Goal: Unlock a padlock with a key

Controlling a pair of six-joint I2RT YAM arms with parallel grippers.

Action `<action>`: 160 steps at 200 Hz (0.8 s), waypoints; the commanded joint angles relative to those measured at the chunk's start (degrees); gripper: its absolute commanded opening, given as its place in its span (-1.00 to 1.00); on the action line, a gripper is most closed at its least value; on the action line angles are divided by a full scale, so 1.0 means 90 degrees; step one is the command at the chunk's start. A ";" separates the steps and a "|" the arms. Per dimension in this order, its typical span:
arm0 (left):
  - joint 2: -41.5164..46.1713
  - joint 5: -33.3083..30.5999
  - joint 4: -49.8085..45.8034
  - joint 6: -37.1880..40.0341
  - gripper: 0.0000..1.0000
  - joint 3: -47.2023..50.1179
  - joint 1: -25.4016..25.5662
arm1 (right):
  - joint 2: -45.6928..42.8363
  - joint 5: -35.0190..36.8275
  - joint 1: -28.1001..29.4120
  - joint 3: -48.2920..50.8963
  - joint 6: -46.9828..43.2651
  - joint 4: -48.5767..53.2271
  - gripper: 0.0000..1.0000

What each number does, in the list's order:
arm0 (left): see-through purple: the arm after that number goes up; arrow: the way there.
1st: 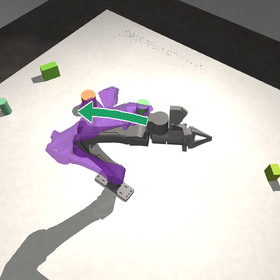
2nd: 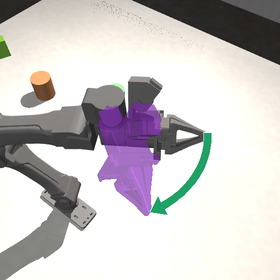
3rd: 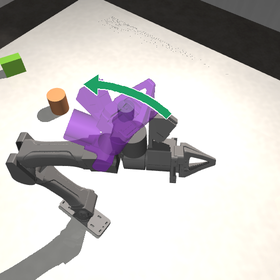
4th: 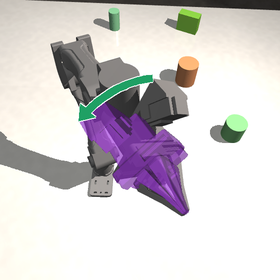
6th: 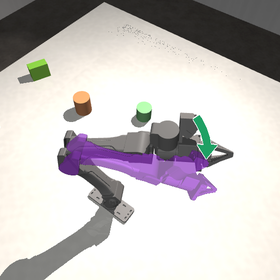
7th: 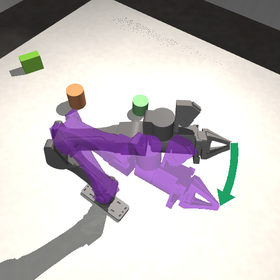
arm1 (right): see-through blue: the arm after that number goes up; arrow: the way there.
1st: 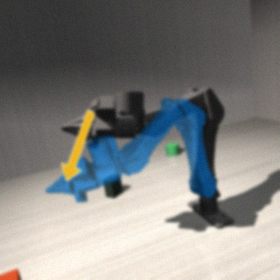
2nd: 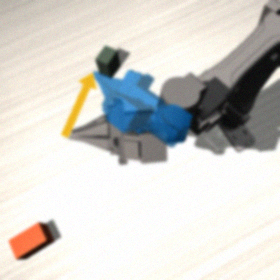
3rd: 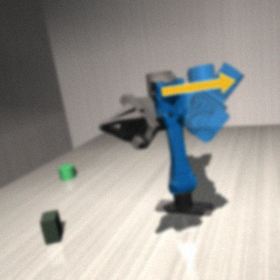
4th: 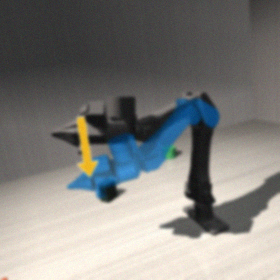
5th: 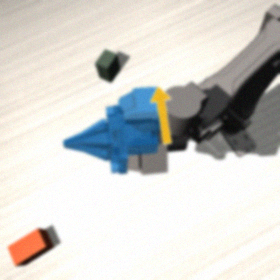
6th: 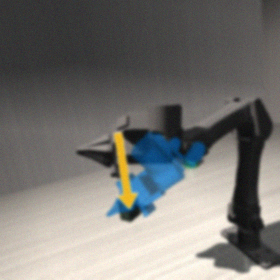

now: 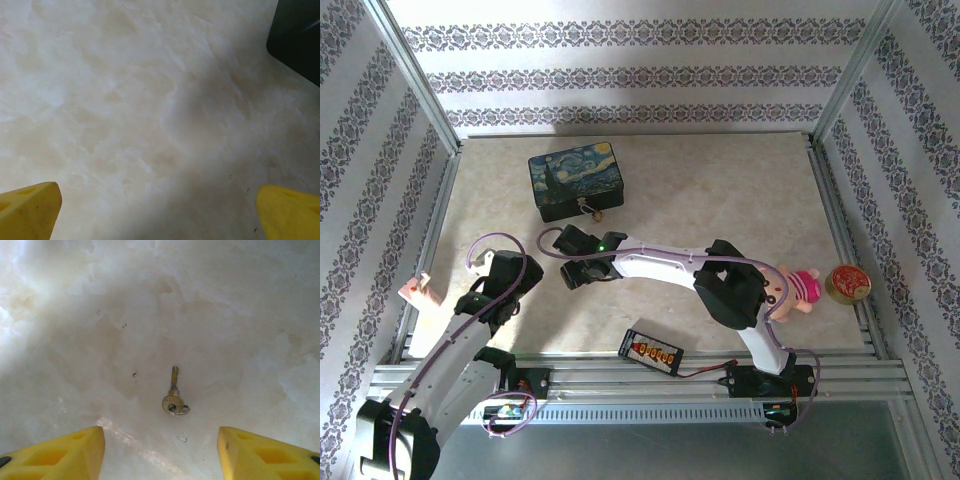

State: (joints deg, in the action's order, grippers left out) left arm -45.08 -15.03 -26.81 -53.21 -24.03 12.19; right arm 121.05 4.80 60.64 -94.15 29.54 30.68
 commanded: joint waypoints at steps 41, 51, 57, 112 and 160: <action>0.0048 0.0087 -0.0084 -0.0142 0.99 0.0170 -0.0104 | 0.0462 -0.0018 0.0088 -0.0357 -0.0048 0.0224 0.11; 0.0038 0.0099 -0.0069 -0.0142 0.99 0.0178 -0.0104 | 0.0523 0.0020 0.0086 -0.0382 -0.0044 0.0234 0.08; 0.0038 0.0098 -0.0059 -0.0142 0.99 0.0180 -0.0114 | 0.0557 0.0045 0.0083 -0.0408 -0.0044 0.0234 0.08; 0.0019 0.0151 0.0046 -0.0240 0.99 0.0315 -0.0115 | 0.0863 0.0208 0.0068 -0.0654 -0.0118 0.0348 0.07; -0.0064 0.0204 0.0167 -0.0289 0.99 0.0346 -0.0122 | 0.1012 0.0463 0.0047 -0.0743 -0.0109 0.0498 0.01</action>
State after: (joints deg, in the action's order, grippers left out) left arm -45.30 -13.52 -26.57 -54.59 -21.34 11.88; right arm 129.03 6.63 60.64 -99.72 29.54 32.97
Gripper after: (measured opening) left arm 0.993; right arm 0.514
